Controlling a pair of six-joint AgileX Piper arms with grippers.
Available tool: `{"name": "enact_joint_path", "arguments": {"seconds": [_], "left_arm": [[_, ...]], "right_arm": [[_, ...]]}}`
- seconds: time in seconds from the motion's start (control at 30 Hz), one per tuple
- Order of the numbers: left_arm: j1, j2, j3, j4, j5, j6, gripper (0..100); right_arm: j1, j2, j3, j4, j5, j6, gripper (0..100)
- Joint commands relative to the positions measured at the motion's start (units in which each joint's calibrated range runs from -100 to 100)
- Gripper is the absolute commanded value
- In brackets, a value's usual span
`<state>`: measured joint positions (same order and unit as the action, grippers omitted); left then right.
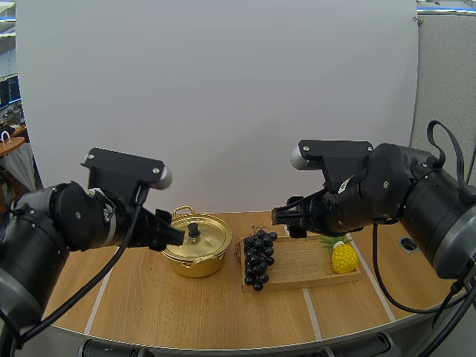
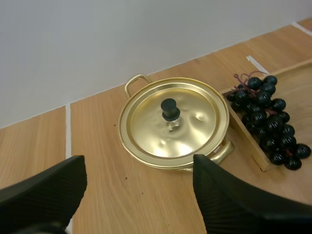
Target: Open the pot, put the grape inside, and close it
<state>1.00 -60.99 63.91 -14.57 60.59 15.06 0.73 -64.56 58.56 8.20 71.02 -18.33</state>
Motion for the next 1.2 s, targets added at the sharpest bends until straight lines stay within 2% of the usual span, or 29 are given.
{"name": "enact_joint_path", "arguments": {"seconds": [0.0,0.13,0.23,0.57,0.9,0.97,1.1,1.17], "left_arm": [[-0.19,4.12,-3.12,-5.33,2.89,7.87,100],[-0.19,12.54,-9.2,-10.21,10.71,15.01,100],[-0.19,19.65,-13.63,-11.01,13.46,16.94,100],[-0.19,40.75,-27.06,-10.89,16.82,18.92,100],[-0.19,54.2,-32.96,-10.89,16.82,19.26,100],[-0.48,55.91,-33.52,-10.33,16.23,19.26,100],[-2.36,57.87,-33.65,-8.27,12.11,18.86,100],[-2.86,58.65,-34.16,-8.15,10.7,18.3,100]], "right_arm": [[-0.21,-0.15,-0.6,0.16,-0.94,0.08,100],[-0.21,-0.15,-0.6,0.16,-0.94,0.08,100],[-0.21,-0.15,-0.6,0.16,-0.94,0.08,100],[-0.21,-0.15,-0.6,0.16,-0.94,0.08,100],[-0.21,-0.15,-0.6,0.16,-0.94,0.08,100],[-0.21,-0.15,-0.6,0.16,-0.94,0.08,100],[-0.21,-0.15,-0.6,0.16,-0.94,0.08,100],[-0.21,-0.15,-0.6,0.16,-0.94,0.08,100]]}}
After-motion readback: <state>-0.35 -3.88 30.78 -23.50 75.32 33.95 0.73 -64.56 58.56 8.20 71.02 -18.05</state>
